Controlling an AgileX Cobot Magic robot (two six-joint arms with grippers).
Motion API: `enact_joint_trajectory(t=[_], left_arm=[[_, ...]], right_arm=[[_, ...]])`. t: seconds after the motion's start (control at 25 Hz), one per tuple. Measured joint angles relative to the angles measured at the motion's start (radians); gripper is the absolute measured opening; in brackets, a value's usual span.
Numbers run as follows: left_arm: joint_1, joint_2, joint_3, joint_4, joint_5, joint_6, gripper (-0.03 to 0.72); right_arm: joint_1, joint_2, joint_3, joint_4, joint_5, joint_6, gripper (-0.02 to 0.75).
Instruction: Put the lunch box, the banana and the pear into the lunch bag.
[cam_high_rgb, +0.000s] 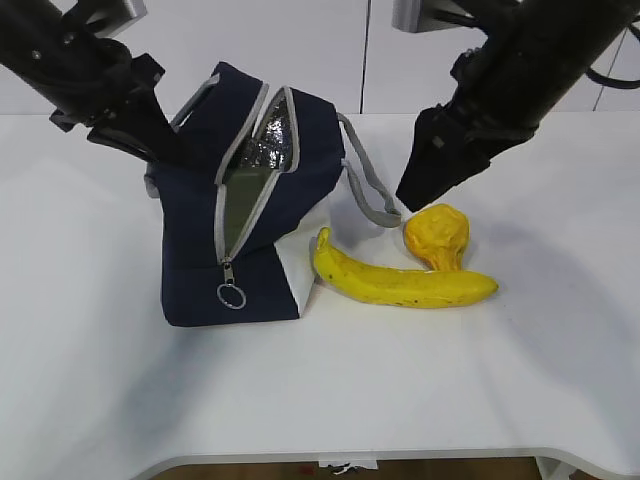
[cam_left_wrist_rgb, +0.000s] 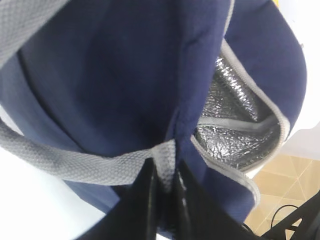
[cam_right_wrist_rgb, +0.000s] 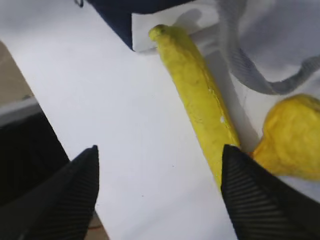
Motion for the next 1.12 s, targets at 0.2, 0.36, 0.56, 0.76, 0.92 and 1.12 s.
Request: enact_joint_trajectory(t=[0.2,0.36,0.56,0.76,0.92,1.12], left_arm=[[0.0,0.0,0.0,0.004,0.0,0.002,0.014],[0.0,0.0,0.0,0.009,0.002,0.002,0.014],[0.0,0.0,0.0,0.01,0.002,0.002,0.015],[0.0,0.0,0.0,0.014,0.002,0.002,0.015],[0.0,0.0,0.0,0.014,0.002,0.002,0.015],[0.0,0.0,0.0,0.014,0.002,0.002,0.015]], right_arm=[[0.025,0.098,0.0,0.013,-0.011,-0.333,0.581],[0.036,0.163,0.0,0.018,-0.046,-0.417,0.581],[0.036,0.23,0.0,0.018,-0.09,-0.477,0.581],[0.036,0.274,0.0,0.016,-0.107,-0.509,0.581],[0.036,0.3,0.0,0.013,-0.151,-0.541,0.581],[0.036,0.33,0.0,0.007,-0.177,-0.562,0.581]])
